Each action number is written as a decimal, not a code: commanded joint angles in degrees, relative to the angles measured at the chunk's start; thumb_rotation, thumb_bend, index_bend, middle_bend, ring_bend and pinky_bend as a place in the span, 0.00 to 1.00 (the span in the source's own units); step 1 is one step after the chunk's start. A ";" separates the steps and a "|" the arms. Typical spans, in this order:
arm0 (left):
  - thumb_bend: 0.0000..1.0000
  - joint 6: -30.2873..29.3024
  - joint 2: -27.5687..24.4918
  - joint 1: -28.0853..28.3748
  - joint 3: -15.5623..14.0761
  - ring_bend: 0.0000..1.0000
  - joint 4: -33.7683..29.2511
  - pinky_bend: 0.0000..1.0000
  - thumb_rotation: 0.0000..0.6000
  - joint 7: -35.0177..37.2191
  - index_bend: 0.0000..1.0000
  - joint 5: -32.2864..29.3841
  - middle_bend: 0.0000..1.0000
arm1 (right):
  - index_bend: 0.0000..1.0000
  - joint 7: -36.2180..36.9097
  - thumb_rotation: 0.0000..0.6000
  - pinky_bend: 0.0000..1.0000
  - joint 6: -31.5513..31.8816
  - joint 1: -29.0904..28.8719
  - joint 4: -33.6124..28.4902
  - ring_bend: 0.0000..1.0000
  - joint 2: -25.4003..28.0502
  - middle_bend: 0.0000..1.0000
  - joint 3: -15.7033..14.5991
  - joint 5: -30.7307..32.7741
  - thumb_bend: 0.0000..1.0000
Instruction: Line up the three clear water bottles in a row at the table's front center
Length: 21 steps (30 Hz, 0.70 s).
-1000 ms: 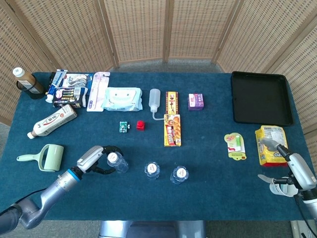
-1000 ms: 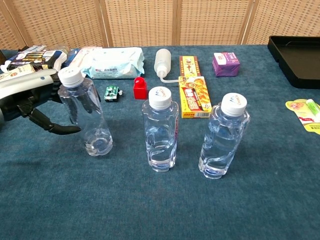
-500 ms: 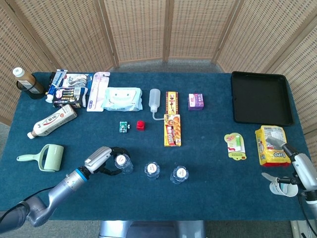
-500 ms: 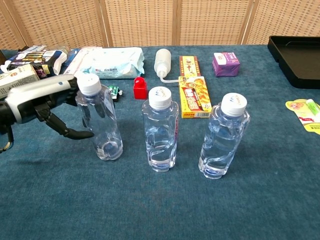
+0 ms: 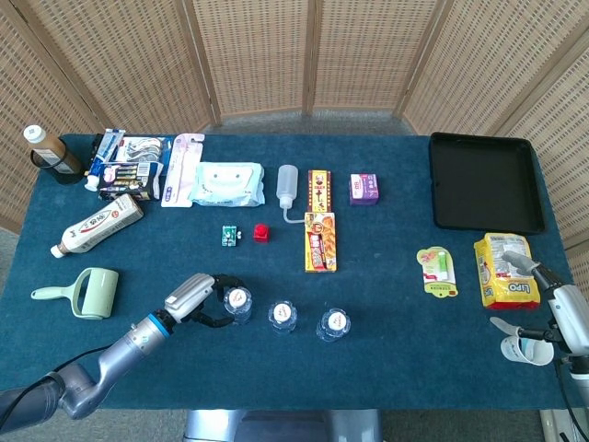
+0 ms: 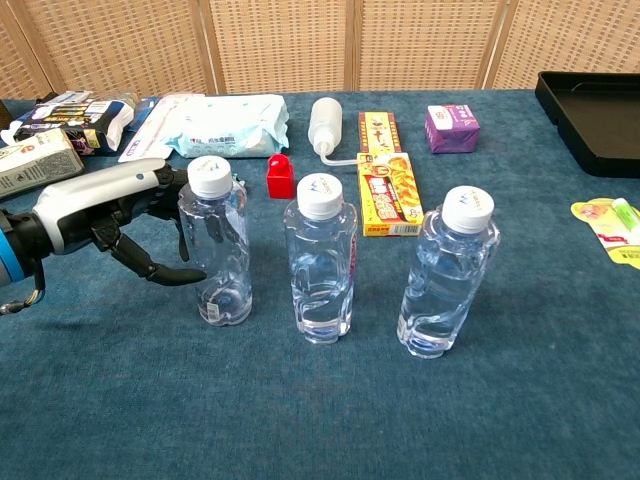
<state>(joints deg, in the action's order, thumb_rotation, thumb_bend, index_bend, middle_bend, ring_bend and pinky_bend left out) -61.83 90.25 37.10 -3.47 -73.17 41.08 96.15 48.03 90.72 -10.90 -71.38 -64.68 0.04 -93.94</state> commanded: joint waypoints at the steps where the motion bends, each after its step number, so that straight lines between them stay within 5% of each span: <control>1: 0.29 -0.26 -0.10 0.18 -0.45 0.37 -0.24 0.49 1.00 0.85 0.58 0.42 0.50 | 0.16 0.04 1.00 0.26 -0.03 0.03 0.04 0.23 0.00 0.22 0.09 -0.05 0.11; 5: 0.28 -1.84 -0.53 0.25 -1.31 0.30 0.11 0.43 1.00 2.82 0.57 1.83 0.42 | 0.16 0.42 1.00 0.26 -0.01 0.05 0.11 0.23 0.04 0.22 0.19 -0.22 0.11; 11: 0.26 -2.90 -0.80 0.08 -1.72 0.11 0.80 0.28 1.00 1.71 0.32 2.01 0.20 | 0.16 1.01 1.00 0.26 -0.01 -0.02 -0.01 0.23 0.15 0.22 0.12 -0.81 0.11; 16: 0.26 -2.51 -1.37 0.29 -1.79 0.06 0.13 0.24 1.00 0.95 0.24 1.44 0.13 | 0.16 1.13 1.00 0.27 0.10 0.09 -0.18 0.23 0.28 0.22 0.13 -0.99 0.11; 21: 0.22 -3.38 -2.33 0.11 -1.85 0.01 -0.74 0.21 1.00 0.56 0.04 1.39 0.04 | 0.16 1.46 1.00 0.27 0.08 0.10 -0.08 0.23 0.31 0.22 0.14 -1.15 0.11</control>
<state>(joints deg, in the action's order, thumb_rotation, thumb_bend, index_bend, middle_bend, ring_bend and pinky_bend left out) -65.06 88.06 37.27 -5.31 -73.78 41.72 97.55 49.50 90.81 -10.80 -71.46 -64.37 0.17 -95.10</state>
